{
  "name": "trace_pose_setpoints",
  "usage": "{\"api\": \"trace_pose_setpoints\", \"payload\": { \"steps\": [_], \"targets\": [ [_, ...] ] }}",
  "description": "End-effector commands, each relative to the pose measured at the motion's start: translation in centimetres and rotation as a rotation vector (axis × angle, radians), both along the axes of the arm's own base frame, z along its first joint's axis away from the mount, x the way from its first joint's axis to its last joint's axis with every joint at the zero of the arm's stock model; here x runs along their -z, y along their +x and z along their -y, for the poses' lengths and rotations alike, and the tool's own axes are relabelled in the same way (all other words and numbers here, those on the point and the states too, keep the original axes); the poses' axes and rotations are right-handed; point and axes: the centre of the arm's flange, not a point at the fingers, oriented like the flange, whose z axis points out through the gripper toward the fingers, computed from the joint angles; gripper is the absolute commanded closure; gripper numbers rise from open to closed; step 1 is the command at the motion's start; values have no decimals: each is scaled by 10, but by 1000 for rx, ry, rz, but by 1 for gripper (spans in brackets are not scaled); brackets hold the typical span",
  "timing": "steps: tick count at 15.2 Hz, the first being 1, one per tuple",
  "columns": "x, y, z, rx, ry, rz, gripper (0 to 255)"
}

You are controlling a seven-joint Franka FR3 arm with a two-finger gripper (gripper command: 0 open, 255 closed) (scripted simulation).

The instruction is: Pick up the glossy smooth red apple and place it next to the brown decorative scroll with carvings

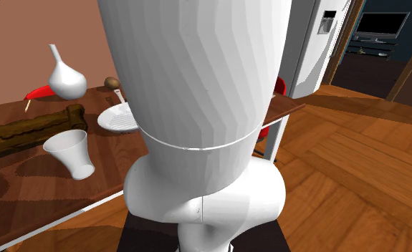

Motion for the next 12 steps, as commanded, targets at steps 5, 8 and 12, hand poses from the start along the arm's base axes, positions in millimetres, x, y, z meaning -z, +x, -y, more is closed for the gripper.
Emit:
{"api": "trace_pose_setpoints", "payload": {
  "steps": [5,8,12],
  "targets": [
    [-29,0,0,0,0,-1,255],
    [-45,0,0,0,0,-1,255],
    [-66,0,0,0,0,-1,255]
  ]
}}
